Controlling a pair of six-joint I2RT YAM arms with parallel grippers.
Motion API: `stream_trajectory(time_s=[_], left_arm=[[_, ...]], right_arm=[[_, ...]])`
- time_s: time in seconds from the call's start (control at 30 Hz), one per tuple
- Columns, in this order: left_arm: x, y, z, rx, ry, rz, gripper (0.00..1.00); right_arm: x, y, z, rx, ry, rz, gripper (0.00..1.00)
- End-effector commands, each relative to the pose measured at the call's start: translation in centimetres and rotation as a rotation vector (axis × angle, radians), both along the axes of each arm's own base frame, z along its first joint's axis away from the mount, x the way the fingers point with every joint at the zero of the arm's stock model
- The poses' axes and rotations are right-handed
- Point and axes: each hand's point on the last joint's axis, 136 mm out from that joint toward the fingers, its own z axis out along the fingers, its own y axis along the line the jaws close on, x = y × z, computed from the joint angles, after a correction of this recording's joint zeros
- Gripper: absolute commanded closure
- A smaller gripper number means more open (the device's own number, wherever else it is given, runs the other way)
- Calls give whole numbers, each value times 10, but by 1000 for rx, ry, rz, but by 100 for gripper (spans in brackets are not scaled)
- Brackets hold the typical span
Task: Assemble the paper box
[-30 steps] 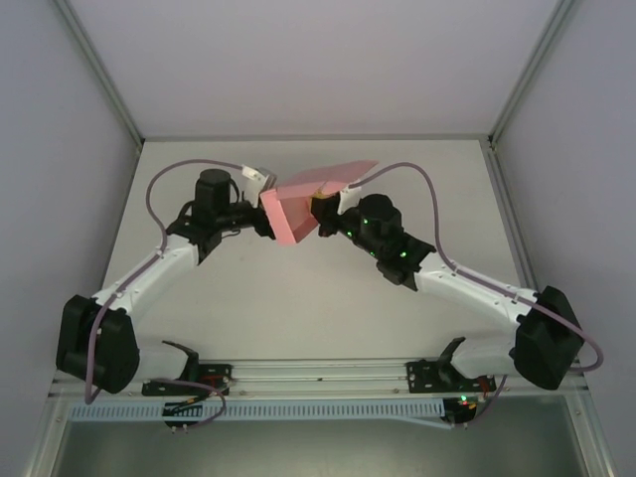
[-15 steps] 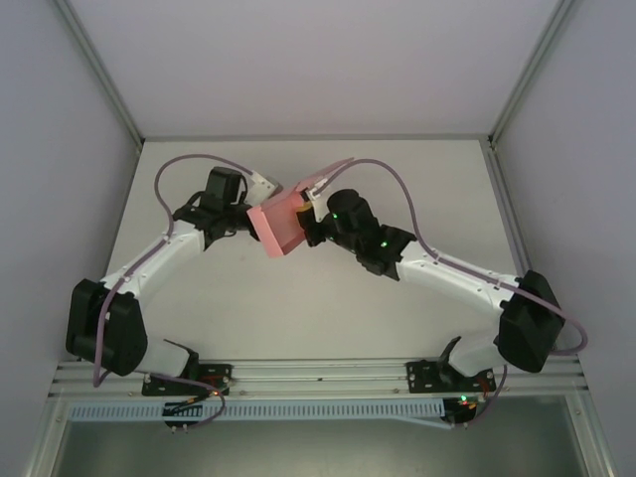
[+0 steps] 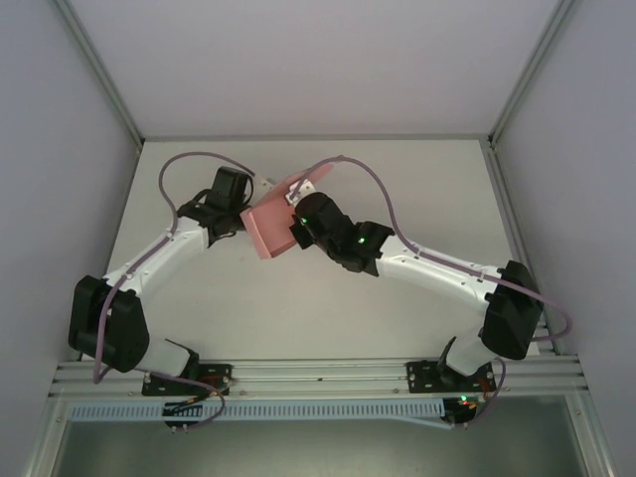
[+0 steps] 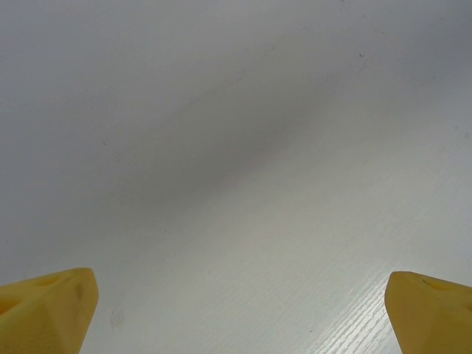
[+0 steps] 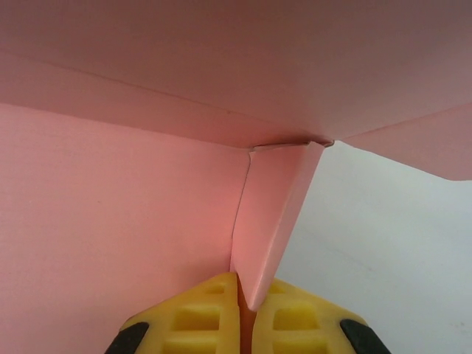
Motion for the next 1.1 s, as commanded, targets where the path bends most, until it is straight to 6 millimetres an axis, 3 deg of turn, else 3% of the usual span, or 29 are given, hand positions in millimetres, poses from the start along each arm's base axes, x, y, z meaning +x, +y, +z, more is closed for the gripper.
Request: stream_trajectory(time_s=[0.0,0.07,0.13,0.23,0.4,0.47,0.57,0.77,0.97,1.07], left_arm=[[-31,-95,152,-384,-352,-363,0],[-32,-94,151,-377,-352,-362,0],[-31,-92,148,-365,-347,-353,0],[-27,-85,135,-322,-334,-310,0],[-30,-60,98,-244,-285,-194,0],[-33,-48,83,-221,-287,-145,0],[-30,-31,66,-185,-290,-63,0],[-16,-3,48,-102,-274,71,0],[-3,12,34,-87,-223,156,0],[5,26,33,-88,-214,236,0]], right_arm=[[-67,28,-110,-235,259,251,100],[-71,35,-109,-199,270,282,100],[-74,40,-96,-127,258,300,100],[-67,37,-55,38,189,282,100],[-57,7,28,361,56,271,100],[-61,-7,53,434,9,297,100],[-67,-24,72,461,-34,302,100],[-58,-51,71,413,-53,201,100],[-54,-55,71,414,-66,190,100],[-44,-61,60,390,-47,135,100]])
